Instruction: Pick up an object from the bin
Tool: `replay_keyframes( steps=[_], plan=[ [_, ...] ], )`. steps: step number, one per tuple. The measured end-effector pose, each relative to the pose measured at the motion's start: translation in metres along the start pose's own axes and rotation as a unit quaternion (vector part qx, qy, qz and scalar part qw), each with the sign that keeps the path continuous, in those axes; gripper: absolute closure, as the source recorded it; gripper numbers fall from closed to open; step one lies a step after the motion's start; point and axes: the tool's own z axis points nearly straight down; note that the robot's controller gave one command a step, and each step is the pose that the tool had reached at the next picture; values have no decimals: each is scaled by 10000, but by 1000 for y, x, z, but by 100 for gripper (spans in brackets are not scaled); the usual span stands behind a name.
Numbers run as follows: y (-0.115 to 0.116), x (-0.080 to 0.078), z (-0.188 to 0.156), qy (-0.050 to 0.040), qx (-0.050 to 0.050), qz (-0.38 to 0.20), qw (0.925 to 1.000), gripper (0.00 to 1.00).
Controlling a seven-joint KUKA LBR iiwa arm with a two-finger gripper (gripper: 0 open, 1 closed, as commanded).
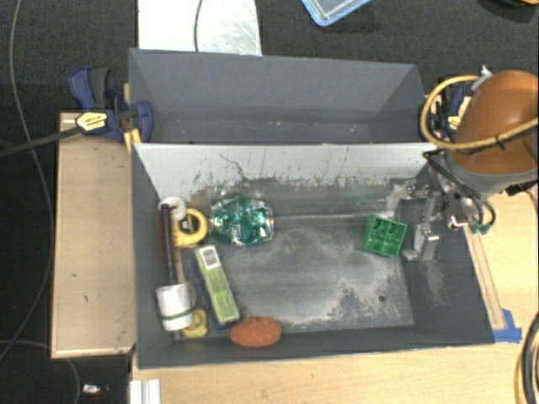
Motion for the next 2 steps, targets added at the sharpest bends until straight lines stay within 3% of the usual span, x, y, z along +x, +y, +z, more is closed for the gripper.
replay_keyframes(
  steps=[1, 2],
  plan=[
    [-13, -6, 4, -17, 13, -1502, 9887, 0],
    [-17, -6, 27, -11, 2, -1999, 9798, 0]
  ],
)
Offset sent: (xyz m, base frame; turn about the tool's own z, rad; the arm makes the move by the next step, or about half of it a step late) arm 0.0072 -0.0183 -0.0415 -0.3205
